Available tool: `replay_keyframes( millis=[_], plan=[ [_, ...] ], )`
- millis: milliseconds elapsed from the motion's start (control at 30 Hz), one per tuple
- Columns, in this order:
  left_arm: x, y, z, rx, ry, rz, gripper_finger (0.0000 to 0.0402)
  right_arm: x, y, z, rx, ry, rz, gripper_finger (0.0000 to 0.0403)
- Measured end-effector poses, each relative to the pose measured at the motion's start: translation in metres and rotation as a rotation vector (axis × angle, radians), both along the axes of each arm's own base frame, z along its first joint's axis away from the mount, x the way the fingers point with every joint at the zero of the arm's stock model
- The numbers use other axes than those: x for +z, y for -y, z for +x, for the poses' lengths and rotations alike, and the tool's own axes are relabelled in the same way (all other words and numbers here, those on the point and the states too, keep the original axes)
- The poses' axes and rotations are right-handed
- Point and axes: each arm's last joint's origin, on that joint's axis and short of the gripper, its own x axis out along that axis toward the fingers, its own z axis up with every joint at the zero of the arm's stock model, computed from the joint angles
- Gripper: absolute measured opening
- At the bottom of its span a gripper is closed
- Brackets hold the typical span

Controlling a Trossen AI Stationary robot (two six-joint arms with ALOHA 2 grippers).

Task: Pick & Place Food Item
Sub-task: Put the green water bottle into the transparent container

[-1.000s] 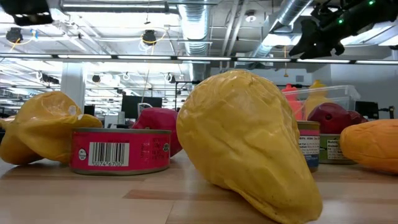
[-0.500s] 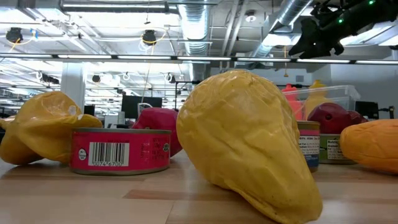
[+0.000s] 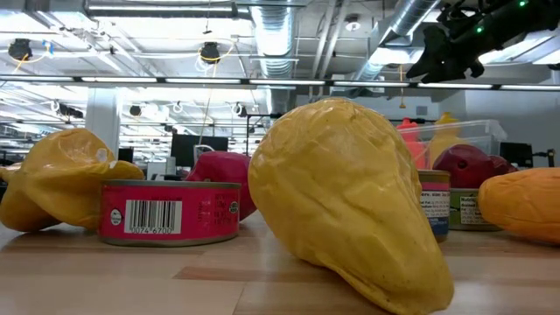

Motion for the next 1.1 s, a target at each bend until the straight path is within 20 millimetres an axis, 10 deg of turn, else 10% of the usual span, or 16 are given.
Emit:
replay_keyframes(
  millis=[1100],
  plan=[
    [-0.0089, 0.0023, -0.0039, 0.075, -0.1, 0.087, 0.0296, -0.0004, -0.001, 0.0011, 0.051, -0.001, 0.009, 0.0271]
  ],
)
